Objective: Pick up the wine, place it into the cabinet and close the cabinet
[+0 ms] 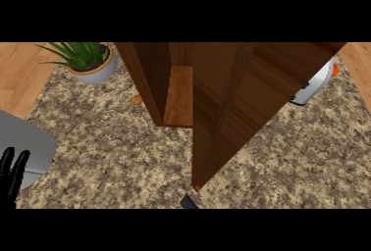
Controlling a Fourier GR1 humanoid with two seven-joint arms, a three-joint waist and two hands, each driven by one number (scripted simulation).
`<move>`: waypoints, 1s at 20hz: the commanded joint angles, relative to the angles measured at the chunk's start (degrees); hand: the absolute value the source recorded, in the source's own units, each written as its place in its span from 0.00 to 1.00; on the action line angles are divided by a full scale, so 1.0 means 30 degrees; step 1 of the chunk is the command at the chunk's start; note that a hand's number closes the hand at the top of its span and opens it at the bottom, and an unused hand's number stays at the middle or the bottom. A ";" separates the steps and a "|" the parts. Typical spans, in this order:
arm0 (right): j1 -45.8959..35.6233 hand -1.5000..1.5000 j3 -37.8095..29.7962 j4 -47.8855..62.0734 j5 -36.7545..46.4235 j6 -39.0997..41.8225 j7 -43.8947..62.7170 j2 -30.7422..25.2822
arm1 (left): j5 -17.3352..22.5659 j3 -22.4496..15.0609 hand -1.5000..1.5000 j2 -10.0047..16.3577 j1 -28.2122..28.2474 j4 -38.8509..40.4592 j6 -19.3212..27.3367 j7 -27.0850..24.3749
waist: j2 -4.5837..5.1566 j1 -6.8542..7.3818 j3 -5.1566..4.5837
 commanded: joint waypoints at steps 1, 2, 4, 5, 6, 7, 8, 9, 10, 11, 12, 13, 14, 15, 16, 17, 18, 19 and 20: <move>-0.4048 1.00 -0.0277 0.3399 -0.0887 -0.2065 -0.0249 0.1963 | 0.0901 0.1103 0.00 0.0554 0.0173 0.0906 -0.1939 -0.0334 | 0.0134 0.0285 -0.0031; -0.5152 1.00 -0.0647 0.3695 -0.1342 -0.2228 0.0349 0.1970 | 0.1501 0.1963 0.00 0.0978 0.0076 0.0347 -0.1811 0.0173 | 0.0102 0.0256 -0.0005; -0.6764 1.00 -0.1130 0.6143 -0.2183 -0.2953 -0.0617 0.2006 | 0.1856 0.2351 0.00 0.1168 0.0780 0.0348 -0.2766 -0.0100 | 0.0134 0.0559 0.0015; -0.7680 1.00 -0.0698 0.6810 -0.2651 -0.4259 -0.0965 0.2019 | 0.1868 0.2272 0.00 0.1099 0.0174 0.0653 -0.2696 0.0148 | 0.0139 0.0351 0.0016; -0.8801 1.00 -0.2256 0.7544 -0.3680 -0.3617 -0.0657 0.2029 | 0.2160 0.3091 0.00 0.1301 0.0172 0.0992 -0.2806 0.0021 | 0.0225 0.0596 0.0014; -1.0171 1.00 -0.2751 0.8265 -0.4230 -0.3408 -0.0222 0.2037 | 0.2439 0.3250 0.00 0.1364 0.0630 0.0541 -0.3087 0.0125 | 0.0151 0.0496 0.0035; -1.1385 1.00 -0.2156 0.9112 -0.4691 -0.4139 -0.0843 0.2043 | 0.2016 0.2710 0.00 0.0888 -0.0137 0.1490 -0.3222 -0.0085 | 0.0166 0.0140 0.0032; -1.2110 1.00 -0.3469 1.0313 -0.5158 -0.3460 -0.1074 0.2048 | 0.2855 0.3682 0.00 0.1613 -0.0108 0.1400 -0.3680 0.0405 | 0.0241 0.0400 0.0033; -1.2837 1.00 -0.4011 1.1744 -0.5809 -0.3097 -0.1754 0.2051 | 0.2169 0.2935 0.00 0.1163 0.0322 0.0422 -0.2769 0.0447 | 0.0276 0.0557 0.0059; -1.3909 1.00 -0.3546 1.2470 -0.5868 -0.4098 -0.1861 0.2054 | 0.2570 0.3640 0.00 0.1392 0.0415 0.1326 -0.3676 0.0214 | 0.0204 0.0569 0.0033; -1.4150 1.00 -0.4143 1.3593 -0.6527 -0.3317 -0.2684 0.2057 | 0.3089 0.4216 0.00 0.1705 0.0670 0.0768 -0.4115 0.0361 | 0.0244 0.0669 0.0053; -1.5029 1.00 -0.4756 1.4379 -0.7046 -0.3355 -0.2855 0.2058 | 0.3059 0.4223 0.00 0.1570 0.0253 0.2277 -0.5079 -0.0132 | 0.0322 0.0687 0.0012; -1.5575 1.00 -0.5082 1.5423 -0.7469 -0.2998 -0.3110 0.2060 | 0.3738 0.4815 0.00 0.1990 0.0592 0.1635 -0.5150 0.0467 | 0.0280 0.0634 0.0045; -1.6254 1.00 -0.5122 1.6855 -0.7724 -0.2167 -0.3912 0.2062 | 0.2746 0.3919 0.00 0.1273 0.0074 0.1747 -0.4066 0.0323 | 0.0357 0.0411 0.0050; -1.6626 1.00 -0.5049 1.7524 -0.8394 -0.2306 -0.4555 0.2063 | 0.3613 0.4617 0.00 0.1786 0.0684 0.1104 -0.4705 0.0806 | 0.0294 0.0576 0.0064; -1.7034 1.00 -0.5388 1.8288 -0.9347 -0.1778 -0.4699 0.2063 | 0.4023 0.4941 0.00 0.1902 0.0186 0.0915 -0.4045 0.1409 | 0.0326 0.0442 0.0075; -1.6560 1.00 -0.5605 1.8740 -1.0669 -0.0814 -0.5070 0.2064 | 0.3255 0.4687 0.00 0.1615 0.0737 0.1486 -0.5182 0.0404 | 0.0362 0.0629 0.0059; -1.6914 1.00 -0.5274 1.8553 -1.1952 -0.0147 -0.4008 0.2064 | 0.3858 0.5416 0.00 0.2140 0.0259 0.1634 -0.5166 0.0854 | 0.0387 0.0732 0.0056; -1.6924 1.00 -0.5491 1.9031 -1.2974 0.1456 -0.3314 0.2064 | 0.3757 0.5146 0.00 0.2084 -0.0499 0.1486 -0.4854 0.0876 | 0.0655 0.0967 0.0040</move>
